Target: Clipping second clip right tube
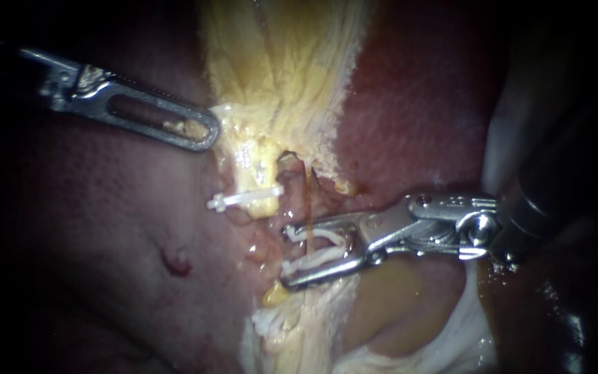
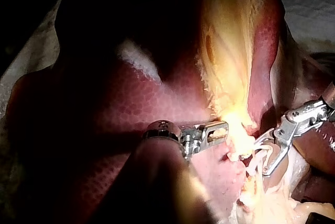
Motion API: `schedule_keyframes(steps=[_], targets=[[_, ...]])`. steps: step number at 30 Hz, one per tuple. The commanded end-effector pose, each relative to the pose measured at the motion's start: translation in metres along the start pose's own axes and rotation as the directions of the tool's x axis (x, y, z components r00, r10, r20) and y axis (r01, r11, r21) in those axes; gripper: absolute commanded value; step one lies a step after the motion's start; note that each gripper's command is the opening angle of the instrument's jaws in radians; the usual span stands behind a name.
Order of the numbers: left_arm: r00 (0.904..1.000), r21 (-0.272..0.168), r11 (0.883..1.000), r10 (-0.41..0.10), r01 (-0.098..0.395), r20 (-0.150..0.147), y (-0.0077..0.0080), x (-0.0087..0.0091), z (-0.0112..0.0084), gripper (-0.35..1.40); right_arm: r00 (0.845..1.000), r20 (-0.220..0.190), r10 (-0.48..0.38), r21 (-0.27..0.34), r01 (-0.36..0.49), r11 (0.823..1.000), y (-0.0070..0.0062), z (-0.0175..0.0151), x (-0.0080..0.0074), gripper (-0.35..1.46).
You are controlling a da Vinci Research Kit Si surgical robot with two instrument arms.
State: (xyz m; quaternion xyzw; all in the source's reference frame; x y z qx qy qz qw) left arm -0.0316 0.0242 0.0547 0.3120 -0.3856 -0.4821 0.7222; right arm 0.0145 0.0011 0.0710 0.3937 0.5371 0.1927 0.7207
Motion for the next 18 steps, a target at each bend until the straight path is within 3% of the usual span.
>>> schedule_keyframes(steps=[1, 18], targets=[[1.0, 0.0, 1.0, 0.0, 0.0, 0.0, 0.0, 0.0, 0.0, -0.35, 1.0, -0.008, -0.001, 0.0, 0.001, 1.0, -0.0001, -0.0001, 0.0002, 0.49], [1.0, 0.0, 1.0, 0.0, 0.0, 0.0, 0.0, 0.0, 0.0, -0.35, 0.997, -0.069, 0.044, 0.164, -0.032, 0.986, -0.0042, 0.0007, 0.002, 0.49]])
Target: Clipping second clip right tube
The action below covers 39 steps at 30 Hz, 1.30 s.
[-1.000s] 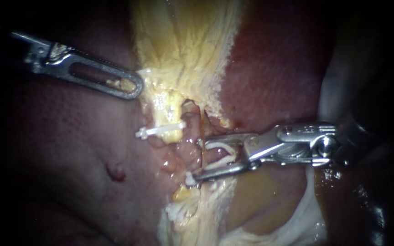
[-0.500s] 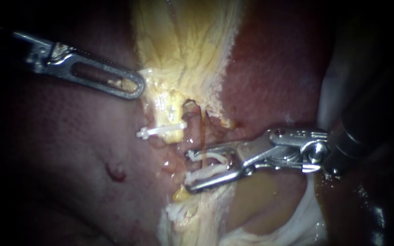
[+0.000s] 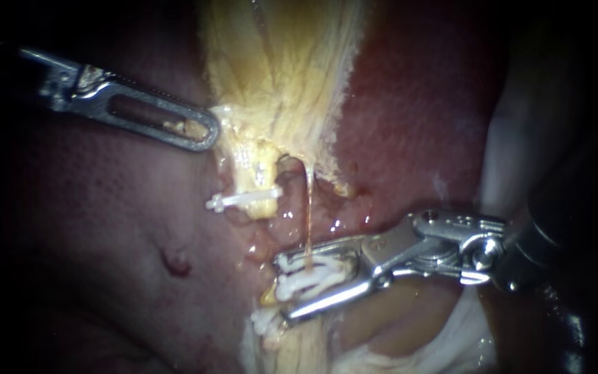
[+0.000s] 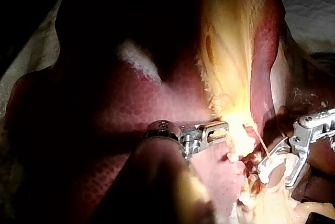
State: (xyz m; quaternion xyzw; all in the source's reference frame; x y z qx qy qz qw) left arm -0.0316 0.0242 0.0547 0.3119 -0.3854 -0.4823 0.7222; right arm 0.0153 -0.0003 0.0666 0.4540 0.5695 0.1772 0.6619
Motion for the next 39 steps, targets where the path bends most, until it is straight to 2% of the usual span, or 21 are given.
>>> schedule_keyframes(steps=[1, 10, 18, 39], targets=[[1.0, 0.0, 1.0, 0.0, 0.0, 0.0, 0.0, 0.0, 0.0, -0.35, 1.0, 0.002, 0.004, 0.003, -0.004, 1.0, -0.0001, 0.0, 0.0001, 0.49], [1.0, 0.001, 1.0, 0.001, -0.001, 0.0, 0.0002, 0.0, 0.0001, -0.35, 1.0, 0.005, 0.003, 0.01, -0.003, 1.0, 0.0002, -0.0004, -0.0001, 0.45], [1.0, 0.0, 1.0, 0.001, -0.001, 0.0, 0.0002, 0.0, 0.0001, -0.35, 1.0, 0.0, 0.004, 0.0, -0.004, 1.0, 0.0005, -0.0015, -0.0002, 0.34], [1.0, 0.0, 1.0, 0.001, -0.001, 0.0, 0.0003, 0.0, 0.0002, -0.35, 1.0, -0.007, 0.006, -0.011, -0.006, 1.0, 0.0007, -0.0028, -0.0002, -0.35]])
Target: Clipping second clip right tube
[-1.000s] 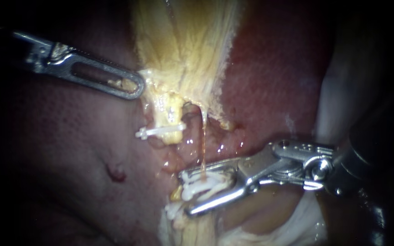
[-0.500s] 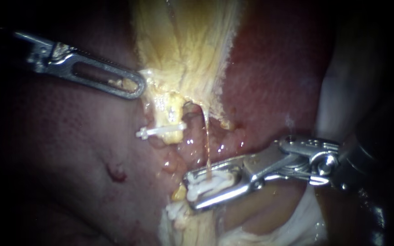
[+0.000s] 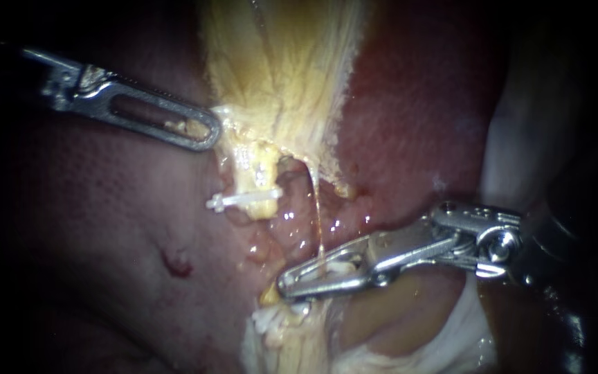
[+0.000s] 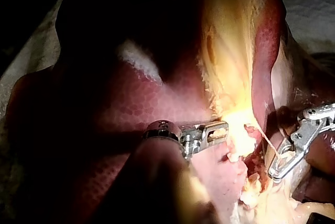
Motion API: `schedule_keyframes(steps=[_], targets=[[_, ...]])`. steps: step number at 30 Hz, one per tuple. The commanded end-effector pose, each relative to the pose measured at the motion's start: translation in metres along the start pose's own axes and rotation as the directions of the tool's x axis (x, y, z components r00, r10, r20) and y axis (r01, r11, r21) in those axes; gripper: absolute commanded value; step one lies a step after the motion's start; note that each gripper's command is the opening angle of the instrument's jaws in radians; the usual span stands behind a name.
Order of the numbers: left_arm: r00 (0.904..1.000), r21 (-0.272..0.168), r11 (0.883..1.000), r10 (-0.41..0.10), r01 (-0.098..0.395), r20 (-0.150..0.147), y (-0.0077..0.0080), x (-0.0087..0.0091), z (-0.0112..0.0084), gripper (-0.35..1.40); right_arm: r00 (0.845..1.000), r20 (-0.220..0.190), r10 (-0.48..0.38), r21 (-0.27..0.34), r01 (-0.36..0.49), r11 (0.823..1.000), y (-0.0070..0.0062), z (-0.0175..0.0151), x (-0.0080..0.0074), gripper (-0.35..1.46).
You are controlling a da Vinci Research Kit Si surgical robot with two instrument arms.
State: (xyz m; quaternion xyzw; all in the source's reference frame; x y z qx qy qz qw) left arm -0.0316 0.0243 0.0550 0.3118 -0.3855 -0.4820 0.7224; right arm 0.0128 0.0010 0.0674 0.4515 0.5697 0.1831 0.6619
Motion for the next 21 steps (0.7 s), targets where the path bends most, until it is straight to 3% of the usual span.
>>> schedule_keyframes(steps=[1, 3, 5, 21], targets=[[1.0, 0.0, 1.0, 0.0, 0.0, 0.0, 0.0, 0.0, 0.0, -0.35, 1.0, 0.0, 0.001, -0.001, -0.001, 1.0, 0.0, -0.0001, -0.0001, -0.35], [1.0, 0.0, 1.0, 0.0, 0.0, 0.0, 0.0, 0.0, 0.0, -0.35, 1.0, 0.0, 0.008, 0.0, -0.008, 1.0, 0.0, -0.0003, 0.0, -0.35], [1.0, 0.0, 1.0, 0.0, 0.0, 0.0, 0.0, 0.0, 0.0, -0.35, 0.997, -0.003, 0.074, -0.003, -0.074, 0.997, -0.0001, -0.0005, 0.0002, -0.35], [1.0, 0.0, 1.0, 0.0, 0.0, 0.0, 0.0001, 0.0, 0.0, -0.35, 0.997, 0.002, 0.073, 0.0, -0.073, 0.997, -0.0001, -0.0007, 0.0, -0.35]])
